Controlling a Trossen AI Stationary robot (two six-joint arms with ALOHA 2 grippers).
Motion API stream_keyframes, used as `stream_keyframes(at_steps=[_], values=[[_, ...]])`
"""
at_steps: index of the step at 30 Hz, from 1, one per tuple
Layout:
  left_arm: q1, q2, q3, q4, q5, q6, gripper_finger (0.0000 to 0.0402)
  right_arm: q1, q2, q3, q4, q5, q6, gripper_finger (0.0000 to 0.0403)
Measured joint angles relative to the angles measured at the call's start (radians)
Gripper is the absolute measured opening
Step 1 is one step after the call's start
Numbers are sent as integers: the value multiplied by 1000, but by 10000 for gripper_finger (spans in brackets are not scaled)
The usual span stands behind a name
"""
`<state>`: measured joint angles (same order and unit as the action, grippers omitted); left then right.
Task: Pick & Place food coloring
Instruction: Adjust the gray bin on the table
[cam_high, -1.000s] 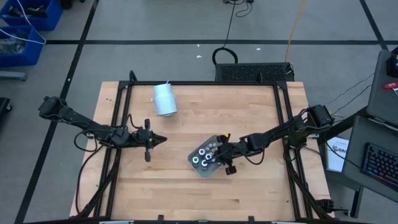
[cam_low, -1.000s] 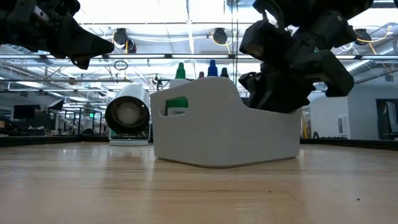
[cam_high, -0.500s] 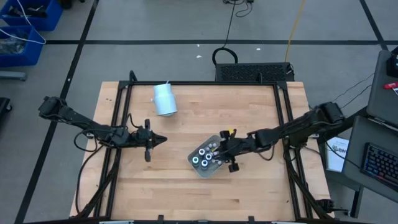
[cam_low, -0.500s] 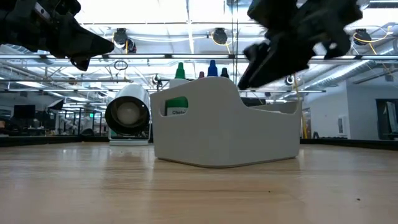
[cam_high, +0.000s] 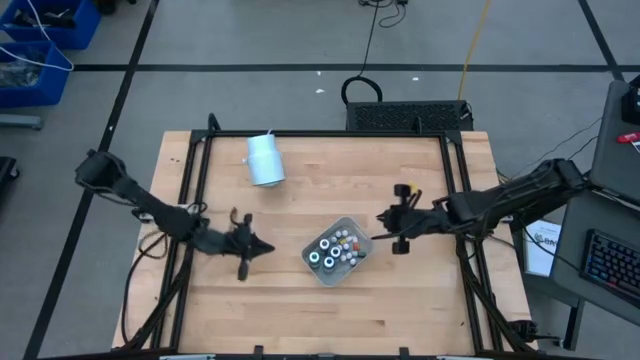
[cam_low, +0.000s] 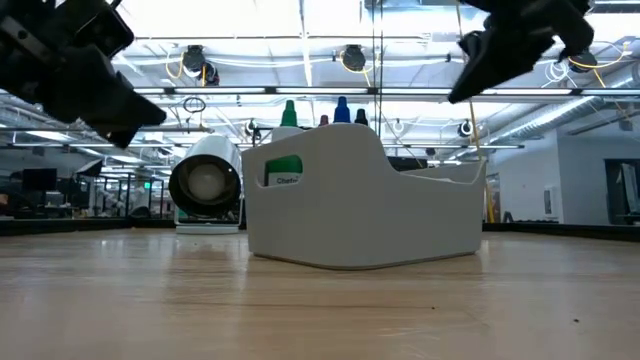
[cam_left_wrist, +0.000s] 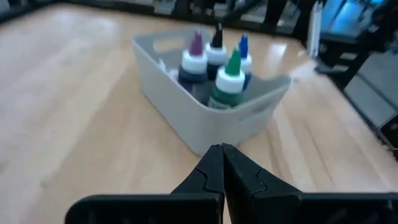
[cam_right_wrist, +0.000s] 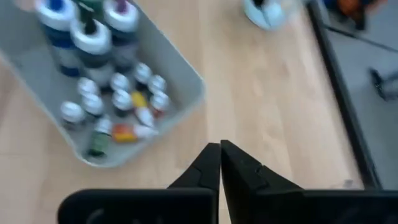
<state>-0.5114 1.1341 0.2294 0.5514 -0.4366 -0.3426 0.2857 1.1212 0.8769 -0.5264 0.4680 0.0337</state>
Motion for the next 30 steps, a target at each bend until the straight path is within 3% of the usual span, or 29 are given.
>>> stream_keyframes(at_steps=[8, 16, 23, 30], values=[[-159, 363, 221, -3, -158, -114, 2, 21, -16, -110, -2, 31, 166, 1], [-202, 620, 439, -3, -277, -316, 1, 23, -16, -266, 103, 34, 291, 0], [-141, 745, 581, -142, -219, -406, 1, 9, -16, -335, 192, 33, 303, 0], [-76, 763, 629, -295, -234, -495, 1, -39, -10, -385, 331, 19, 240, 0]])
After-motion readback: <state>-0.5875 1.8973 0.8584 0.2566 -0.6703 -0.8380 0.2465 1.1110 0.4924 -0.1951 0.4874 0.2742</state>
